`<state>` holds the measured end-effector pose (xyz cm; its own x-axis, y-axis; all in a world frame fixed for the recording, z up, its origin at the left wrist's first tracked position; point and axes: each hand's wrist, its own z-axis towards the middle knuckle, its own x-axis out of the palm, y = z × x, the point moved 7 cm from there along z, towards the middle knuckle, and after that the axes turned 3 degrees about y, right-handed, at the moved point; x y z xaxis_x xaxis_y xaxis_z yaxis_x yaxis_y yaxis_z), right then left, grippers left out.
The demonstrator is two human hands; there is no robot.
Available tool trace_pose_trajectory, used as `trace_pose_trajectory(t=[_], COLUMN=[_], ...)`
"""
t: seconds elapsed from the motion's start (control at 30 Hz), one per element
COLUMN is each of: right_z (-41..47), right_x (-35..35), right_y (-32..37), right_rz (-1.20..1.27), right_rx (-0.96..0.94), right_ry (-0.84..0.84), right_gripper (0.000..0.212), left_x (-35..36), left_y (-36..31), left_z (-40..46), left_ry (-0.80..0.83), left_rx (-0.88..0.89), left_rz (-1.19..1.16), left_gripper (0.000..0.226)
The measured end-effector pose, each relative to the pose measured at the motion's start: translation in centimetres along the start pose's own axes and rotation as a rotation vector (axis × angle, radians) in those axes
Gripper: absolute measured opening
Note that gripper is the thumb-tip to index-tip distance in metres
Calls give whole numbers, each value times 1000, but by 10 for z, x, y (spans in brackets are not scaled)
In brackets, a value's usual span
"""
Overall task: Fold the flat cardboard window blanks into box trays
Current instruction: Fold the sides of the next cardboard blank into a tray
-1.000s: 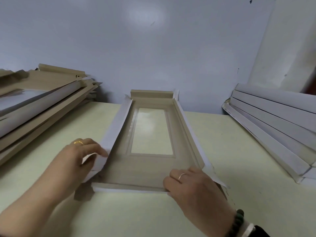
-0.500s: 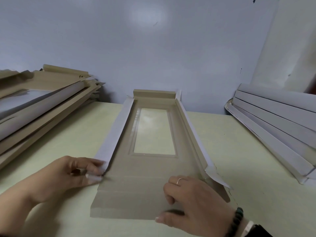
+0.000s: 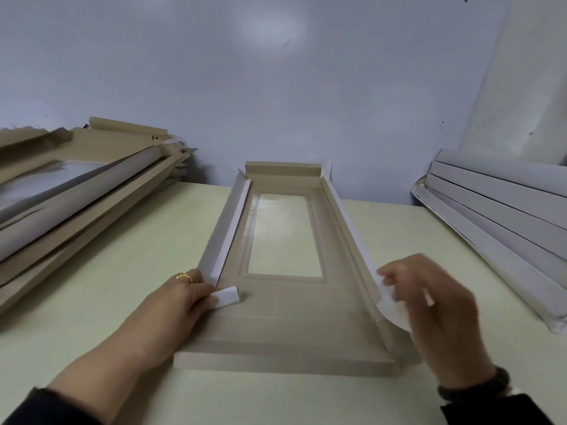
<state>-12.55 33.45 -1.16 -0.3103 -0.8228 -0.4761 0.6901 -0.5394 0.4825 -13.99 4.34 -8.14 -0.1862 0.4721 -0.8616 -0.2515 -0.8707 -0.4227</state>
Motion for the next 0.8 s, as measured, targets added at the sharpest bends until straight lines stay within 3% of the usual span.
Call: trace_pose_trajectory(t=[0.07, 0.2, 0.3, 0.4, 0.8], right_z=[0, -15, -24, -28, -29], right_x=[-17, 4, 13, 17, 13], right_y=[-34, -78, -83, -85, -89], right_rz=[-78, -57, 75, 143, 160], right_rx=[204, 406, 479, 521, 562], right_ry=[-65, 421, 584, 629, 576], right_gripper=[19, 56, 56, 40, 23], left_x=[1, 0, -1, -1, -1], left_y=[0, -3, -2, -1, 6], left_z=[-1, -2, -3, -3, -5], left_ry=[-8, -8, -10, -3, 33], left_rx=[15, 42, 41, 39, -26], left_rz=[-13, -12, -16, -12, -81], left_gripper=[27, 34, 35, 36, 39])
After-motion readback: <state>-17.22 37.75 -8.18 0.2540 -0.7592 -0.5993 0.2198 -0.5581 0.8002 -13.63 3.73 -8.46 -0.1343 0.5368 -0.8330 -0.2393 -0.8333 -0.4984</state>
